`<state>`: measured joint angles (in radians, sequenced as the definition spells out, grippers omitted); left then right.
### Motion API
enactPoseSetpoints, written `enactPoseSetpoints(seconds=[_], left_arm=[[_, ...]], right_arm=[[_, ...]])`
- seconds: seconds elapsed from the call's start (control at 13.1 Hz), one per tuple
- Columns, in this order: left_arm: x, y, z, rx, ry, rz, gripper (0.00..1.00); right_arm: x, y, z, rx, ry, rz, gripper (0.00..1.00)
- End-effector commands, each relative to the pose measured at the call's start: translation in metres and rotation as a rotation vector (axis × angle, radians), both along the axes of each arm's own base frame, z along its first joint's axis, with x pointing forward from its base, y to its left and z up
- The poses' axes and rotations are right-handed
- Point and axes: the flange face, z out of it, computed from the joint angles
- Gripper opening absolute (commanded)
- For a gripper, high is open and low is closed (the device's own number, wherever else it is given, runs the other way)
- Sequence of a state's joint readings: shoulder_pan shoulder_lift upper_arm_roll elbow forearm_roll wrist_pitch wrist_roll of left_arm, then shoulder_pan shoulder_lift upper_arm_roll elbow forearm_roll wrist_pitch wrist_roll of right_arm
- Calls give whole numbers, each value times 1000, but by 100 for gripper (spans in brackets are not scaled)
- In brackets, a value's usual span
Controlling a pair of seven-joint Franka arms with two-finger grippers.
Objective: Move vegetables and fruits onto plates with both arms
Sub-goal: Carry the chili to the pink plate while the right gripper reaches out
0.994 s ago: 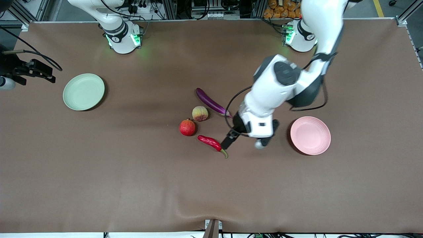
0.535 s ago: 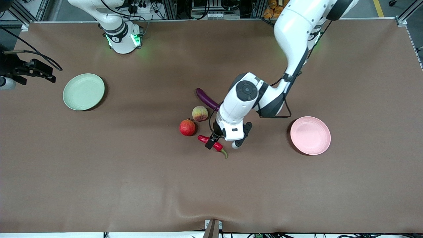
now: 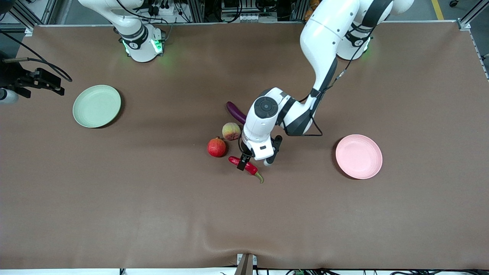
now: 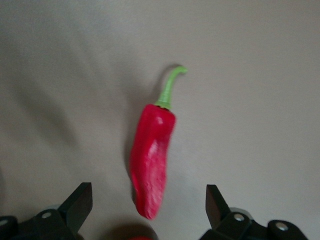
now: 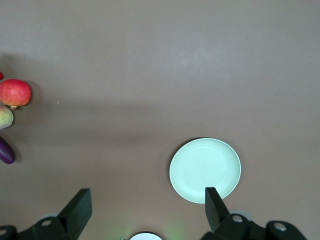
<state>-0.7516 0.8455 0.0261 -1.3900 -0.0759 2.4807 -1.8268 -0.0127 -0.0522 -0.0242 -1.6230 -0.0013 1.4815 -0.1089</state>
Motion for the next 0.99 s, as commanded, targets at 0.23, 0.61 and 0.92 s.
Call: enactPoseSetpoints(seconds=[0.23, 0.61, 0.92], left_arm=[[4, 3, -23, 54, -27, -5, 100], [4, 6, -46, 100, -54, -13, 46], [6, 8, -54, 98, -76, -14, 33]], right_arm=[[-5, -1, 0, 15, 1, 6, 100], [-5, -1, 0, 15, 1, 5, 100], [-5, -1, 0, 15, 1, 5, 100]])
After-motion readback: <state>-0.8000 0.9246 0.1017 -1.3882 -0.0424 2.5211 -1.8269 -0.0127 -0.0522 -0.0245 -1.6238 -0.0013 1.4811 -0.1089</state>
